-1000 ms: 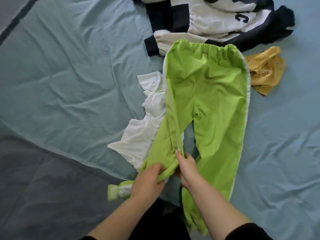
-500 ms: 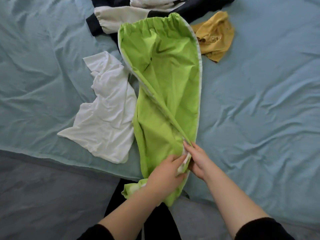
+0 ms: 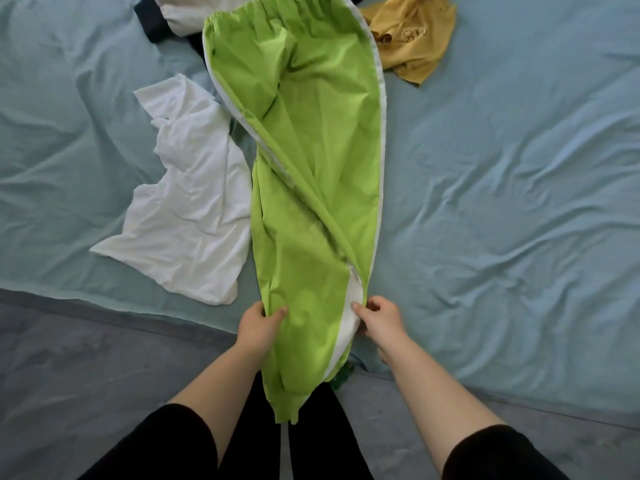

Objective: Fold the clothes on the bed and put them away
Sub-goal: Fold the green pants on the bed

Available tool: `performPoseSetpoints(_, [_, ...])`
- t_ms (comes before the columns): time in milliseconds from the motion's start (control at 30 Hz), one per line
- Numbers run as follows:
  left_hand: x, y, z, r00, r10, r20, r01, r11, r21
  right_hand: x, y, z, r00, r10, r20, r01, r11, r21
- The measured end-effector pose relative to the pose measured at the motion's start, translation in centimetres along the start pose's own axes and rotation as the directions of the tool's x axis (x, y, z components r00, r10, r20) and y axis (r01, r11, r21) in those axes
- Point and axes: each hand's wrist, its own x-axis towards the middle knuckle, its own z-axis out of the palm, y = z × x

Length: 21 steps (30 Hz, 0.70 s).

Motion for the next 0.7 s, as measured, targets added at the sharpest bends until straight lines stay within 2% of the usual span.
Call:
performPoseSetpoints(67, [-0.1,-0.8,-0.6,1.0,-0.018,0.024,0.018,1.0,-0.004,-0.3,0.7,-0.4,0.999,0.041,0.029,-0.041,0.999,0.002])
performPoseSetpoints(133, [-0.1,-1.4,-1.1,0.997,-0.05,0.057,0.05,0.999,-0.001,-0.4,0.9,-0.9,0.999,0.016,0.046,-0.009,0.988,-0.152])
performPoseSetpoints(233, [0.9,-0.2,-1.9,0.998,-0.007,0.056,0.012,0.996,-0.091,0.3,-0.7,-0.9,0.981,-0.195,0.014,0.174,0.839,-0.515])
performPoseSetpoints(300, [2.2,1.9,-2.6,0.999,0.051,0.003,-0.05,0.986,-0.158,0.8,-2.8,-0.1,0.941,-0.339,0.014,0.289,0.78,-0.555])
performPoseSetpoints(400, [4.1,5.3,-3.1,0.997,0.08,0.018,-0.07,0.941,-0.331,1.7,-6.6,2.1,0.878,-0.474,0.072,0.441,0.739,-0.509])
performPoseSetpoints(500, [4.9,8.4,-3.3,0.989,0.017,0.148,0.054,0.886,-0.461,2.2,-9.9,4.5,0.897,-0.437,0.065,0.431,0.831,-0.352])
performPoseSetpoints(533, [4.9,9.2,-3.3,0.971,-0.043,0.236,0.148,0.88,-0.451,2.3,-10.6,4.8,0.909,-0.416,0.037,0.411,0.873,-0.261])
performPoseSetpoints(600, [4.7,10.4,-3.3,0.884,-0.138,0.447,0.329,0.862,-0.385,2.4,-11.7,4.7,0.912,-0.409,-0.036,0.405,0.91,-0.09])
performPoseSetpoints(667, [4.6,11.3,-2.8,0.808,-0.145,0.572,0.405,0.841,-0.359,2.6,-12.3,3.9,0.907,-0.408,-0.1,0.409,0.912,-0.015])
performPoseSetpoints(700, [4.6,11.7,-2.3,0.793,-0.136,0.594,0.411,0.839,-0.357,2.7,-12.4,3.3,0.906,-0.406,-0.121,0.408,0.913,-0.009])
